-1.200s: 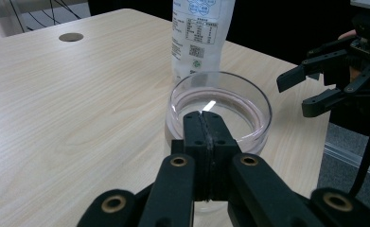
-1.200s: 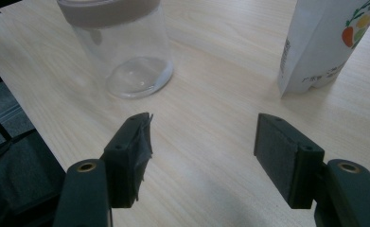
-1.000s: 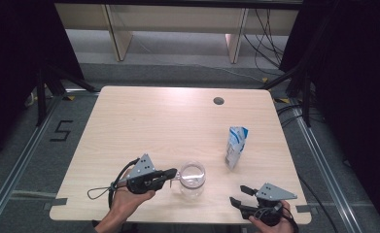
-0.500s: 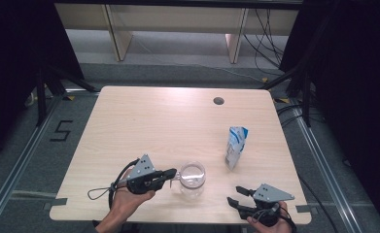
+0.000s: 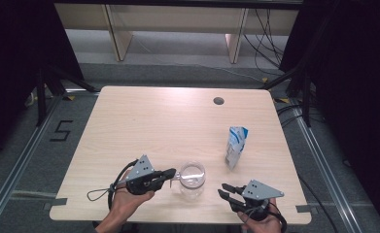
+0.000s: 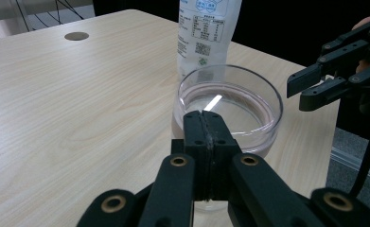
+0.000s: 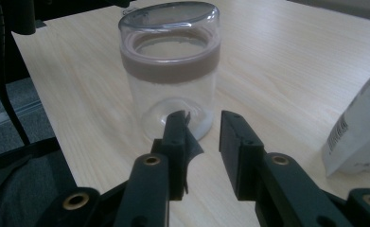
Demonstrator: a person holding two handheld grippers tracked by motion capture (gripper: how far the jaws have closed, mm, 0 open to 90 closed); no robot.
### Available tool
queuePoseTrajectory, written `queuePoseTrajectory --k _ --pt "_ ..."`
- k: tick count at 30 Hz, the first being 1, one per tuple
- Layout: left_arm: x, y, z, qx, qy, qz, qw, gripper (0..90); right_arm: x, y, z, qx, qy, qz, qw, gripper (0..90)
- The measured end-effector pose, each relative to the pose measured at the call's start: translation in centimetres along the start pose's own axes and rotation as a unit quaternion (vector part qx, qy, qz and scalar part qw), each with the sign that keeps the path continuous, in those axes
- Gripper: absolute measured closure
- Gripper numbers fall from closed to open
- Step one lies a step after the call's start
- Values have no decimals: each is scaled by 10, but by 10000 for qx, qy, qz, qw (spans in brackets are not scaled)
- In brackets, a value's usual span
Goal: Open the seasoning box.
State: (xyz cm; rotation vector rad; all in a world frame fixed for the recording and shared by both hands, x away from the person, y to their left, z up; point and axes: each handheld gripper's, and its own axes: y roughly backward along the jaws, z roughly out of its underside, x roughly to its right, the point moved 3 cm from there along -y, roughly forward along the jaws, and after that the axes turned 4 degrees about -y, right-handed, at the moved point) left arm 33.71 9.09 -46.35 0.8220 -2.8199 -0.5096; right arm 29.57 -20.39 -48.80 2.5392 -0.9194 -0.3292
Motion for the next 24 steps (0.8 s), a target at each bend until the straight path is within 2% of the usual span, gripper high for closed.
queuePoseTrajectory --k 1,2,3,4,5,6,8,10,12,13,16,17,19,21,22,23,24 --pt "0 0 0 -2 -2 -1 10000 889 -2 -2 -1 -16 14 -56 10000 755" --pt "0 0 0 -17 -10 -19 10000 889 -1 -3 -3 -4 37 0 10000 763" --pt "0 0 1 -15 1 -31 10000 889 -1 -6 -4 33 104 -78 9999 770" --pt "0 1 1 -18 -4 -33 10000 889 -3 -7 -6 -16 27 -71 10000 779" --pt "0 0 1 13 -2 4 10000 889 -1 -8 -7 32 161 0 9999 783" --pt "0 0 1 16 3 12 10000 889 -2 -9 -8 26 58 -9 10000 792" --pt "-1 0 1 14 -3 10 10000 889 -1 -12 -10 34 103 -15 9999 793" --pt "0 0 1 25 -2 0 10000 889 -2 -15 -11 -8 43 -61 10000 803" --pt "-1 0 1 16 -9 11 10000 888 -2 -18 -13 19 110 -94 9999 826" --pt "-1 0 1 15 -8 15 10000 888 -4 -19 -14 37 70 -128 9999 834" --pt "-1 0 2 11 -22 -3 10000 889 -3 -23 -19 107 195 -133 9997 849" --pt "-1 0 2 -1 -30 -3 10000 889 -5 -23 -19 21 73 -114 9999 860" --pt "-1 0 3 -16 -3 -29 10000 889 -3 -26 -21 100 233 -110 9996 869" --pt "-1 0 3 -29 -7 -36 10000 889 -4 -27 -22 25 132 -197 9997 869" --pt "-1 0 3 -27 -10 -35 10000 889 -3 -27 -24 126 139 -105 9998 869" --pt "-1 0 3 -23 -38 -13 10000 889 -3 -28 -25 143 219 -156 9995 869" --pt "-1 0 3 -11 3 -23 10000 888 -5 -28 -26 102 162 -215 9996 869"
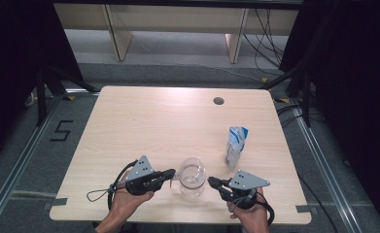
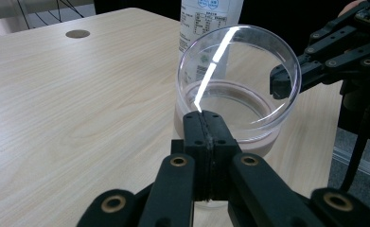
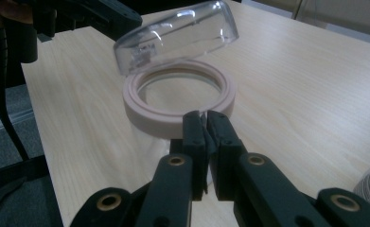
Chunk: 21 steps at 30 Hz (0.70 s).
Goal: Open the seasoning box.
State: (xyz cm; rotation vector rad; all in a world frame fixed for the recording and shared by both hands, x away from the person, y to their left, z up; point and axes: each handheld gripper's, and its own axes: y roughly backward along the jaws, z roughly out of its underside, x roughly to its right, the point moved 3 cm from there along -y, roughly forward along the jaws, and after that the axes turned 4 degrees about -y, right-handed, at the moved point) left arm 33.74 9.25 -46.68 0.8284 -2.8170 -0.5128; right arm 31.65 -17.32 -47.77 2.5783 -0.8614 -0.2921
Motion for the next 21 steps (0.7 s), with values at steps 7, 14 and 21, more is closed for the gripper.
queuePoseTrajectory --k 7,14,21 --pt "-1 0 1 7 -7 17 10000 887 -4 -4 -8 88 173 17 9998 869" --pt "-1 0 1 29 32 47 10000 879 -8 -5 -18 170 222 -28 9996 869" --pt "-5 4 2 101 199 38 9997 767 -14 -8 -27 220 208 -81 9995 867"
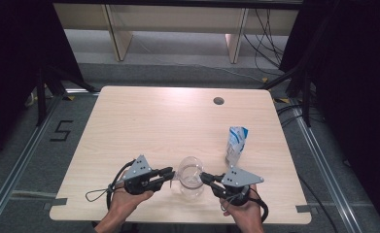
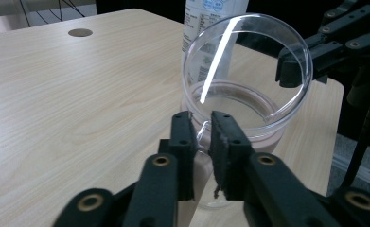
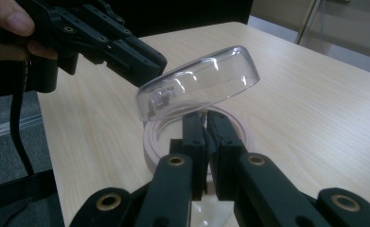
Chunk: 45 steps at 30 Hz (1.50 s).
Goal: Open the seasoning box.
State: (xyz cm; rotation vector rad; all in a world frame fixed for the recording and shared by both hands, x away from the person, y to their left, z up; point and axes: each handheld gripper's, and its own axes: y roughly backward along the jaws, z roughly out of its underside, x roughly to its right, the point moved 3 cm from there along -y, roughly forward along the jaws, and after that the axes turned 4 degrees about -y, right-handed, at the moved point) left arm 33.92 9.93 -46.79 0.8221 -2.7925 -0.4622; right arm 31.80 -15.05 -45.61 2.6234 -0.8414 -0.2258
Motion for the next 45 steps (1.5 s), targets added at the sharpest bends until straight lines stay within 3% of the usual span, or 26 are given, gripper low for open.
queuePoseTrajectory --k 3,5,7,13,15,16,24,26,28,29,36,41,45 --pt "-2 7 1 9 4 76 10000 649 -1 -1 -4 46 137 39 9999 862" --pt "-1 12 5 -78 79 -23 9999 539 -2 -2 -6 76 137 55 9999 858" --pt "-2 15 11 -194 27 -111 9997 452 -4 -4 -9 93 150 -22 9998 855" --pt "-3 22 30 -541 67 -230 9982 316 -8 -5 -15 115 238 -18 9996 847" --pt "-2 24 35 -622 79 -293 9976 306 -11 -7 -17 144 249 -20 9996 843" --pt "-2 25 36 -681 -27 -335 9971 304 -12 -8 -18 157 248 -60 9996 842" --pt "-2 28 48 -698 103 -328 9970 278 -21 -13 -24 173 330 -181 9991 839" --pt "-4 28 52 -834 6 -349 9959 279 -21 -15 -26 252 496 -120 9984 837" --pt "-2 27 54 -847 76 -330 9958 278 -25 -17 -26 202 337 -253 9989 832" --pt "-3 27 55 -822 59 -328 9961 277 -26 -17 -26 207 296 -192 9992 830" --pt "-4 27 57 -830 75 -337 9960 276 -32 -22 -27 155 506 -303 9981 826" --pt "-5 27 60 -869 128 -373 9954 274 -33 -22 -27 143 458 -376 9981 814" --pt "-4 27 61 -876 175 -390 9952 273 -27 -15 -25 219 394 -201 9988 752"
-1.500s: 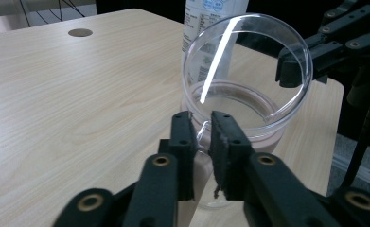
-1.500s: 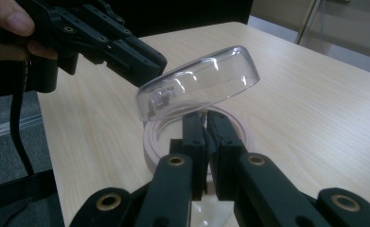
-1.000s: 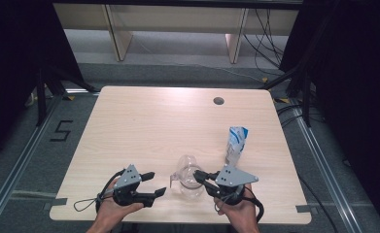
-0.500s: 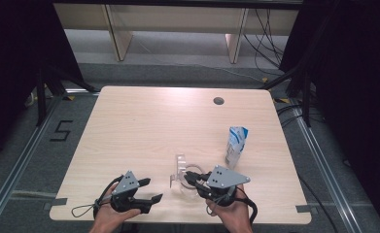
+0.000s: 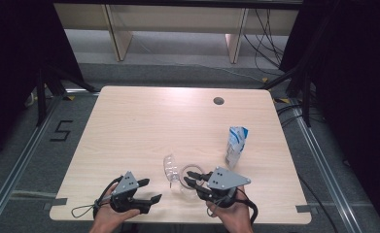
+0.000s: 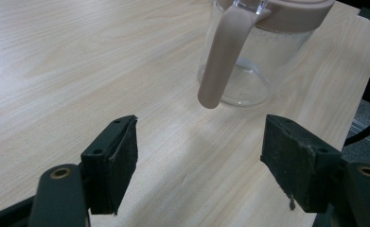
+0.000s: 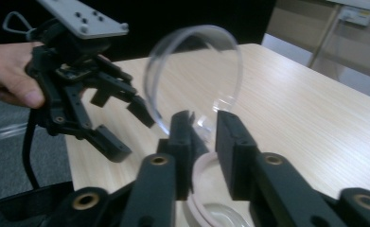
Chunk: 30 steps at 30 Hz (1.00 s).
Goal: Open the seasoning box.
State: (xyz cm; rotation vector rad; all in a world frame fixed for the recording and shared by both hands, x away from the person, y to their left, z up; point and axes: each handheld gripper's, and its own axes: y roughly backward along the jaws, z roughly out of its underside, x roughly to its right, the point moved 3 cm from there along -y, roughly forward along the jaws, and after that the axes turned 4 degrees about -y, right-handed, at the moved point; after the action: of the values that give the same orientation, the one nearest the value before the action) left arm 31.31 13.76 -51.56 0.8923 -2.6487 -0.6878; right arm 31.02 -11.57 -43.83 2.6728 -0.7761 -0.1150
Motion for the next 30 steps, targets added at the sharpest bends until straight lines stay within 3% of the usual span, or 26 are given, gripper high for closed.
queuePoseTrajectory --k 6,9,12,14,17,18,20,21,22,23,26,28,30 --pt "0 0 1 19 25 -13 10000 264 16 26 17 51 -290 436 9986 586" --pt "0 0 2 24 27 -10 10000 262 23 39 25 83 -662 771 9948 516" --pt "0 -1 2 53 66 -28 10000 262 30 49 32 105 -552 1187 9913 478" --pt "0 0 2 59 96 -24 9999 262 31 52 36 215 -619 1309 9892 459" --pt "0 0 2 57 101 -33 9999 262 33 58 44 119 -861 1692 9817 423" --pt "0 0 2 50 95 -50 9999 262 35 59 46 84 -849 1691 9819 414" --pt "0 1 2 44 32 -55 10000 262 36 60 50 120 -1123 1888 9755 385" --pt "0 1 2 46 16 -36 10000 262 40 59 52 166 -1085 1897 9757 370" --pt "1 0 2 36 44 3 10000 265 43 61 54 137 -1039 2023 9737 356" --pt "1 1 2 13 12 8 10000 271 47 62 56 150 -1113 2164 9698 345" --pt "2 1 2 -24 60 13 10000 268 54 64 60 172 -1281 2380 9626 312" --pt "2 0 2 -47 -7 6 10000 262 59 66 63 205 -1279 2491 9598 309" --pt "2 0 2 -39 -16 -12 10000 257 63 67 65 250 -1348 2476 9591 296"
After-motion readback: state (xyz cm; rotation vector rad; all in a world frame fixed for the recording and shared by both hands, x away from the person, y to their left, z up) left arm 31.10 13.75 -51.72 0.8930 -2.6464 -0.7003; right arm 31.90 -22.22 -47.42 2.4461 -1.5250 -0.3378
